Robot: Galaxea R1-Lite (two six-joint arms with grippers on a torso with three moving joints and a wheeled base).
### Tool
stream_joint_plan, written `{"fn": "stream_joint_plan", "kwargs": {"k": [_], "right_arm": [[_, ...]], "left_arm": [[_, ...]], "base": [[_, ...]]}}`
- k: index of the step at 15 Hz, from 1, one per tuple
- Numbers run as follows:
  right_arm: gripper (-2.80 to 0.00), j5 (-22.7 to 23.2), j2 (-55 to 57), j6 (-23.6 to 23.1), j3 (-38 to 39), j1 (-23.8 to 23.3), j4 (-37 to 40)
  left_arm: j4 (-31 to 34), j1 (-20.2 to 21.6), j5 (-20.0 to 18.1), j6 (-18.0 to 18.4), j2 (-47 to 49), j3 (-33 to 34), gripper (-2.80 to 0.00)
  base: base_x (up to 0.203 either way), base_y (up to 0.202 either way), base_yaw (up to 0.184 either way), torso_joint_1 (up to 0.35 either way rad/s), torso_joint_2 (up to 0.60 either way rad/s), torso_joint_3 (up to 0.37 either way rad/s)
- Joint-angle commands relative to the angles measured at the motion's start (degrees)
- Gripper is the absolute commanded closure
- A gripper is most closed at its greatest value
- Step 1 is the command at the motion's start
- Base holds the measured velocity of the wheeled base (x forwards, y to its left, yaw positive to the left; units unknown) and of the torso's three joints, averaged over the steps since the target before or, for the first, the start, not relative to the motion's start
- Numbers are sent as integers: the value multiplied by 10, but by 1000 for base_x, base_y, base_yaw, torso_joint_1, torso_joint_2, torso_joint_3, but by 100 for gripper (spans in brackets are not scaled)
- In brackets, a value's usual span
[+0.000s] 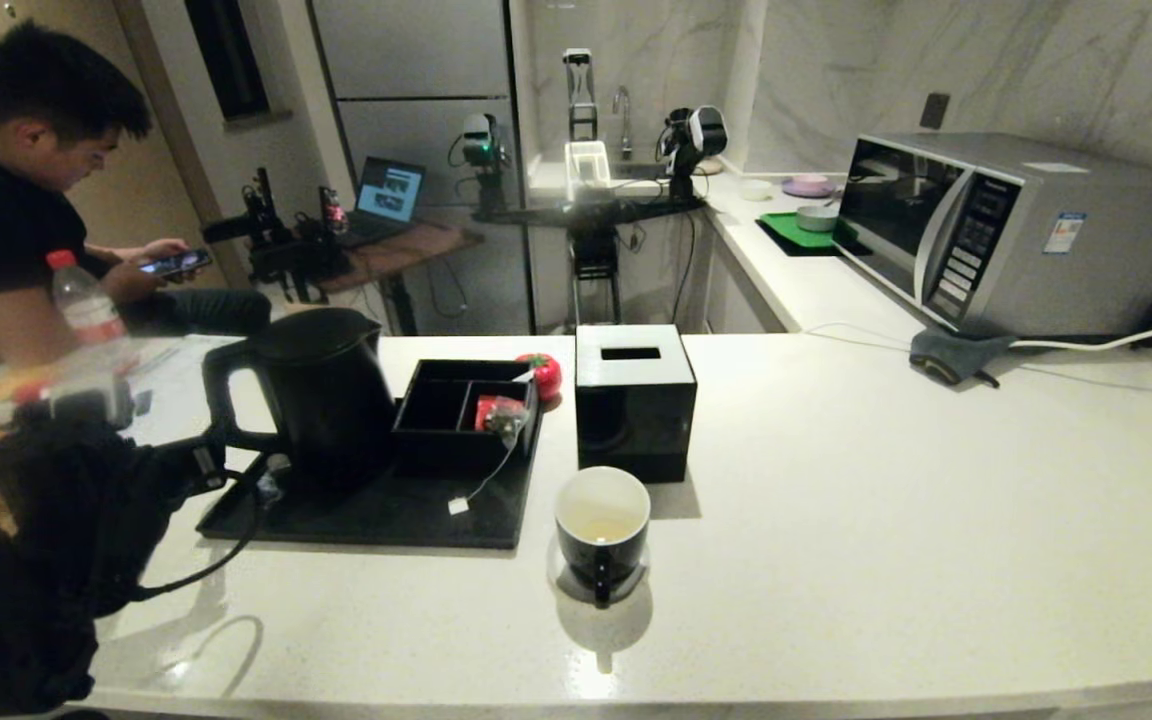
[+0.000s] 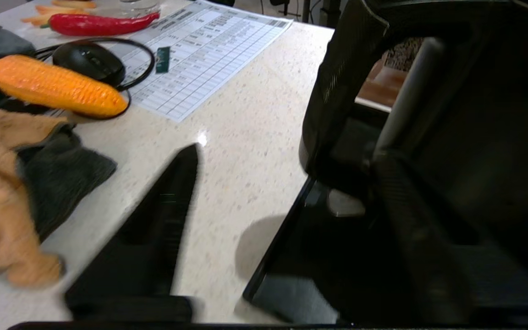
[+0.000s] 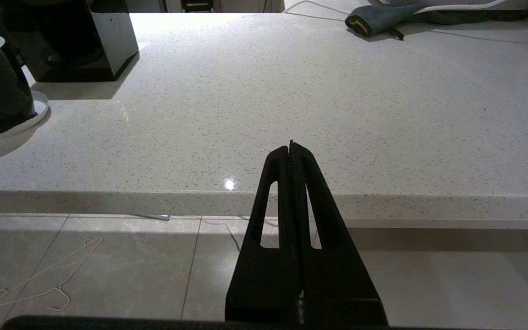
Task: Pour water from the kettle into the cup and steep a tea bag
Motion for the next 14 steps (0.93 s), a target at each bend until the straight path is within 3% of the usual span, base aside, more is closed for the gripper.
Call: {"fn": "stream_joint_plan", "kwargs": {"k": [1,14], "right_arm": [[0,0,0,0,0,0,0],[0,0,0,0,0,0,0]], "left_arm": [[-27,-2,1,-1,-26,33,0],[-27,-53,-14,-1,-141,160,0]], "base": [[0,0,0,0,0,0],[0,0,0,0,0,0]]}}
